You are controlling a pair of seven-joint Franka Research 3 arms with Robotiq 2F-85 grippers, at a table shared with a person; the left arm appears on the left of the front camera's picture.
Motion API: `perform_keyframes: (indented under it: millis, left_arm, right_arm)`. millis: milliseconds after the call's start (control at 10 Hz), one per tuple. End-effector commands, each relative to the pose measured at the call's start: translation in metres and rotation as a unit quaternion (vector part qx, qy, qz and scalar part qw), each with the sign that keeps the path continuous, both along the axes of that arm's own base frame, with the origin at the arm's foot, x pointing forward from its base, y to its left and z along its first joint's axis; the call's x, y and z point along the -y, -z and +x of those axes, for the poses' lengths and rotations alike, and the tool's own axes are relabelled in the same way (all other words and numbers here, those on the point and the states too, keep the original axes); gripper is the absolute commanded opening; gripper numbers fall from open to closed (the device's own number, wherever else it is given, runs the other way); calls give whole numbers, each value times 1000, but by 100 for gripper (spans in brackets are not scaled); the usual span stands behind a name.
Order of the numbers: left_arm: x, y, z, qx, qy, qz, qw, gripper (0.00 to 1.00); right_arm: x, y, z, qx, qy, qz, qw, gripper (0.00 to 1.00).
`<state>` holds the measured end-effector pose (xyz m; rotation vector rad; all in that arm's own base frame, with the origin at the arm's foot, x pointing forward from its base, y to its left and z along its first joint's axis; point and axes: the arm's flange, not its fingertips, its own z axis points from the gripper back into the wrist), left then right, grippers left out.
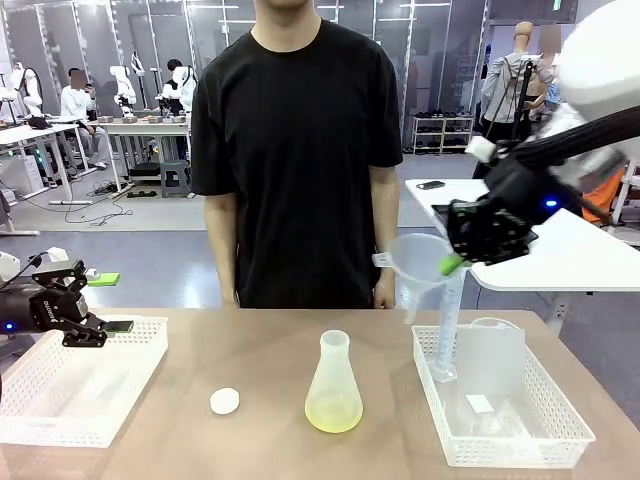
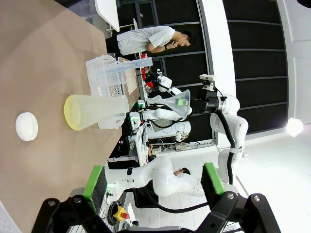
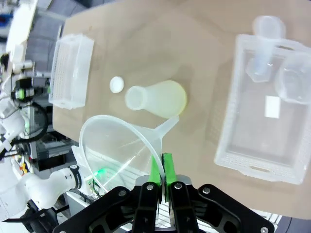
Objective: Prepare the solutions needed for the experiment.
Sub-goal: Once the solution is in the Big flask , pick up the Plastic Funnel and place it back into the right Organizing basket.
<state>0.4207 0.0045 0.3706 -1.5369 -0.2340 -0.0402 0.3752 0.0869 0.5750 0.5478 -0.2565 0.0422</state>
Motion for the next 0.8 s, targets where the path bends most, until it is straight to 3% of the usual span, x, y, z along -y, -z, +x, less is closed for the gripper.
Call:
perform_keyframes:
  millis: [0,400,700]
  left_arm:
    - [0,-1,0,3,0,0,1000,100]
    - [0,-1,0,3,0,0,1000,100]
    - [0,-1,0,3,0,0,1000,100]
  right_arm:
    - [38,2,12,-9,9,-16,1000,4]
    - [93,4,30,-14,28,-32,999,4]
    - [101,13,33,-45,33,-35,998,4]
